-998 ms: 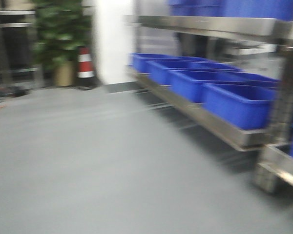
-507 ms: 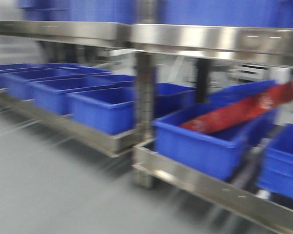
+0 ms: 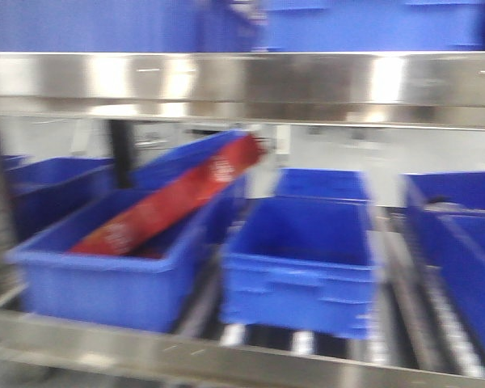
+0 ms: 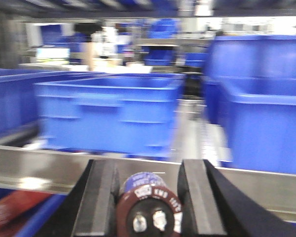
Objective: Place cylindrical capacitor in blue bin on shelf
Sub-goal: 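Drive the base to the shelf of blue bins holding both cylinders, then extend both grippers over a blue bin on the shelf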
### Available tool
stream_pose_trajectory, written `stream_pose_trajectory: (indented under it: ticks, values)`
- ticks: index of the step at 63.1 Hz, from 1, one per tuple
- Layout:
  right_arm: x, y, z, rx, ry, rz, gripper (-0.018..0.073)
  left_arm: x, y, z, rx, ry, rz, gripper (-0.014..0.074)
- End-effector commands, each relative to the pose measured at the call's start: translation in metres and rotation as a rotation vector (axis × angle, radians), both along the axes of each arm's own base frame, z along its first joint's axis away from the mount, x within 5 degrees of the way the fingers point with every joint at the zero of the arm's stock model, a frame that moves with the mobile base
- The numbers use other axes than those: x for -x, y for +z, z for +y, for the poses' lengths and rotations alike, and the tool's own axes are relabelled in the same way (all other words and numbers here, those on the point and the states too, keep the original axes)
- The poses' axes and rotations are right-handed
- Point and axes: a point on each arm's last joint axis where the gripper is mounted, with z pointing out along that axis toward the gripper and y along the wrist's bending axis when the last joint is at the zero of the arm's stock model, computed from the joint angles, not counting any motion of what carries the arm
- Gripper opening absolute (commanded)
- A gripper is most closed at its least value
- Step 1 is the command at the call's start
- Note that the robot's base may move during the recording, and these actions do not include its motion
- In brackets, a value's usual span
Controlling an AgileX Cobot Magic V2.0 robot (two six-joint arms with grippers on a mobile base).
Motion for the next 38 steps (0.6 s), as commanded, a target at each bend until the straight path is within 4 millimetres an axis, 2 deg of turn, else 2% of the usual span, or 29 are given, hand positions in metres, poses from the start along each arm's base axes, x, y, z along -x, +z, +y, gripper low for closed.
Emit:
stream_pose_trajectory:
  ticks: [1,38]
  values:
    - [0.0009,0.0025,-0.0001,0.0,0.0,-0.029,-0.0169,0.001,0.003,-0.0003,0.003,-0.002,-0.027,-0.0111]
    - [0.0009,0.0025,-0.0001,0.0,0.0,-0.029,-0.0169,0.001,0.003,-0.0003,0.003,-0.002,-0.027,-0.0111]
